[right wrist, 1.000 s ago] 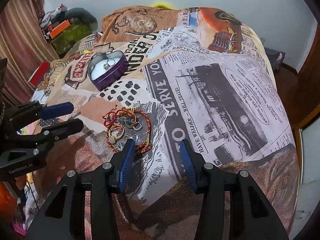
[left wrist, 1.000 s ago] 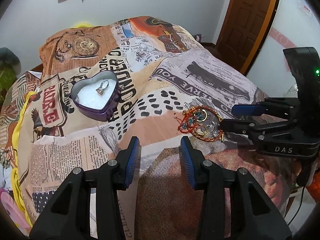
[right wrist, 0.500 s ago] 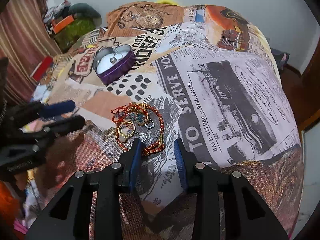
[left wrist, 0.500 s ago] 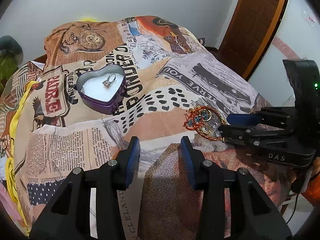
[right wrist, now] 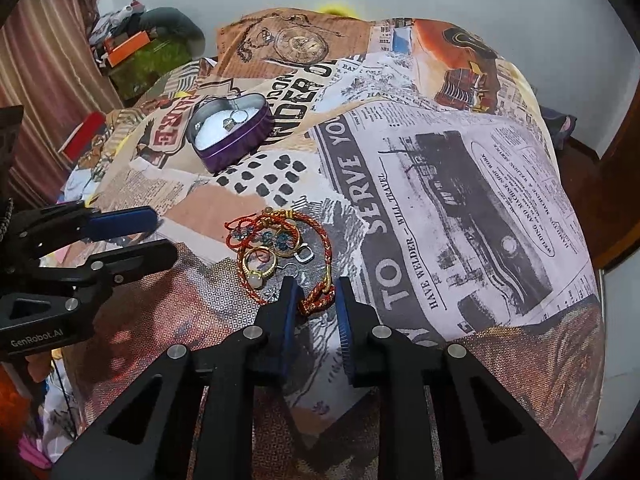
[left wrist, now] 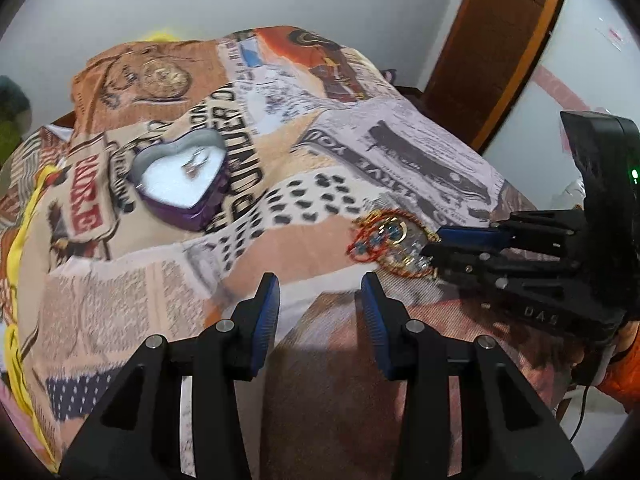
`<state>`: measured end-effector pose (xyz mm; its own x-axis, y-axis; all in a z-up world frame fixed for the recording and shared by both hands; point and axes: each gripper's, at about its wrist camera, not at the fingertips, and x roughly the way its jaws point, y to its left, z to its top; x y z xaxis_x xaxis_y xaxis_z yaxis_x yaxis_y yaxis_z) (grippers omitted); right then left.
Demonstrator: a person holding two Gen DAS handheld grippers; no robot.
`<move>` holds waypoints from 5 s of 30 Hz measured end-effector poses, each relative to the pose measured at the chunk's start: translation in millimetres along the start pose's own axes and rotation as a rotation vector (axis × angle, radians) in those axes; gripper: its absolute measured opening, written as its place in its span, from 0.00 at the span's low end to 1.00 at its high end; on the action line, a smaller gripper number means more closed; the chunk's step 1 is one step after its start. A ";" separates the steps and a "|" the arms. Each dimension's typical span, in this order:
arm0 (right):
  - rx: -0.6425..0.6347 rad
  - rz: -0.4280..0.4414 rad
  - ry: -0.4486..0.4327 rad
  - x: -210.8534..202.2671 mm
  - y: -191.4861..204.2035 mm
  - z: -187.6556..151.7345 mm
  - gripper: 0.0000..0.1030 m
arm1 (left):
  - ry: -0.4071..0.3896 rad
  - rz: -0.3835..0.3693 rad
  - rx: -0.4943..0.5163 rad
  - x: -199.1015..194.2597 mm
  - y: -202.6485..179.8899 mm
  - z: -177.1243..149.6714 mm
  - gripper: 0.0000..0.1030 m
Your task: Organize jewelry
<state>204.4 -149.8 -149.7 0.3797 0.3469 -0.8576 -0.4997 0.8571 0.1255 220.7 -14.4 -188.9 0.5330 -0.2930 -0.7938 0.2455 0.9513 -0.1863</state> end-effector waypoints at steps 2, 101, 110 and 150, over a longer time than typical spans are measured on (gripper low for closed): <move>0.001 0.002 -0.005 -0.3 -0.9 -1.4 0.17 | 0.014 -0.007 0.007 9.0 -3.6 7.1 0.41; -0.147 0.121 0.052 89.6 78.8 150.8 0.09 | -0.041 0.065 -0.179 39.8 140.6 77.5 0.05; -0.119 0.160 0.116 87.0 74.8 149.5 0.14 | -0.034 0.144 -0.113 26.9 127.0 75.5 0.06; -0.104 -0.009 -0.011 -28.2 17.1 19.7 0.22 | 0.008 0.001 0.033 -9.9 -13.7 2.0 0.36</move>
<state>200.5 -137.4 -113.6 0.3924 0.3440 -0.8531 -0.5745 0.8159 0.0648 213.7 -24.7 -177.3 0.5270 -0.2915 -0.7983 0.2717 0.9478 -0.1667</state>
